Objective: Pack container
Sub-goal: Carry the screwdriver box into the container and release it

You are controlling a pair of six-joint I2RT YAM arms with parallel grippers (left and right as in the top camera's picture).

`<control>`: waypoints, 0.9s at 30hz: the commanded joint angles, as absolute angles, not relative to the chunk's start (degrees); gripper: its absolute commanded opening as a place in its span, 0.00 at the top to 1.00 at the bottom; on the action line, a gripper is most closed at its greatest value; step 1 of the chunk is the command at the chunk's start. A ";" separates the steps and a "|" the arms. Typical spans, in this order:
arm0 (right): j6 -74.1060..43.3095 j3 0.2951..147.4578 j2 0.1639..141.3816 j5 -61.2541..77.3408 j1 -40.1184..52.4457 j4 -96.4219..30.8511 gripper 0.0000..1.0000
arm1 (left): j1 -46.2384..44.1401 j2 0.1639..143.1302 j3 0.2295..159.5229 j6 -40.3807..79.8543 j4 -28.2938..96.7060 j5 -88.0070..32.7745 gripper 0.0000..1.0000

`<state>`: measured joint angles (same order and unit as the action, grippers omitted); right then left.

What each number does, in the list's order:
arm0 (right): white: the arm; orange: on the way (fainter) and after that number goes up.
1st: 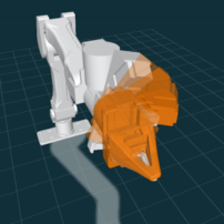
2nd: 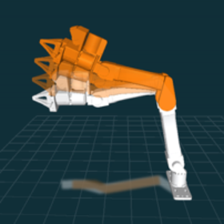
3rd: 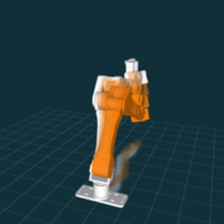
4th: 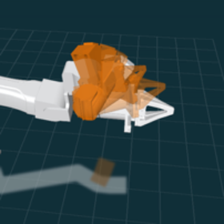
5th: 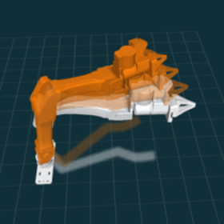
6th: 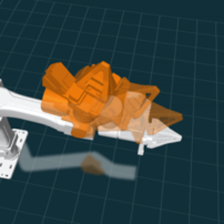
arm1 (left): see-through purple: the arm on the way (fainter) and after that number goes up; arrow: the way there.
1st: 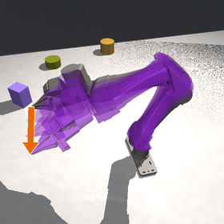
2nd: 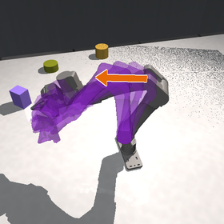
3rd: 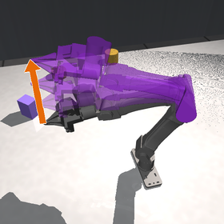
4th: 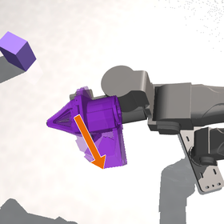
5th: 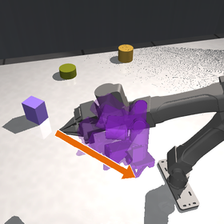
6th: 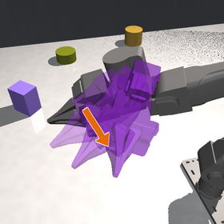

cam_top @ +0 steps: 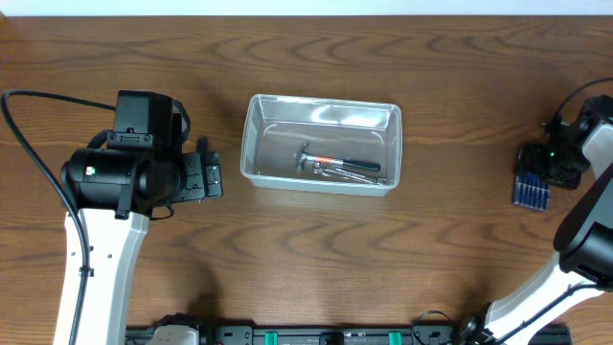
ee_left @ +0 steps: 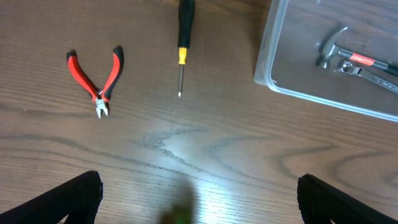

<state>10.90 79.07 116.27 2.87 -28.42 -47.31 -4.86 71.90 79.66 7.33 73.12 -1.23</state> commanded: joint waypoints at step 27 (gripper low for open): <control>44.01 103.11 120.09 10.02 26.59 -56.51 0.97 | -4.51 71.70 80.71 7.62 73.30 -0.60 0.02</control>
<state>41.74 103.28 117.34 7.20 26.81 -56.38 -4.86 71.90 79.66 7.33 73.12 -1.23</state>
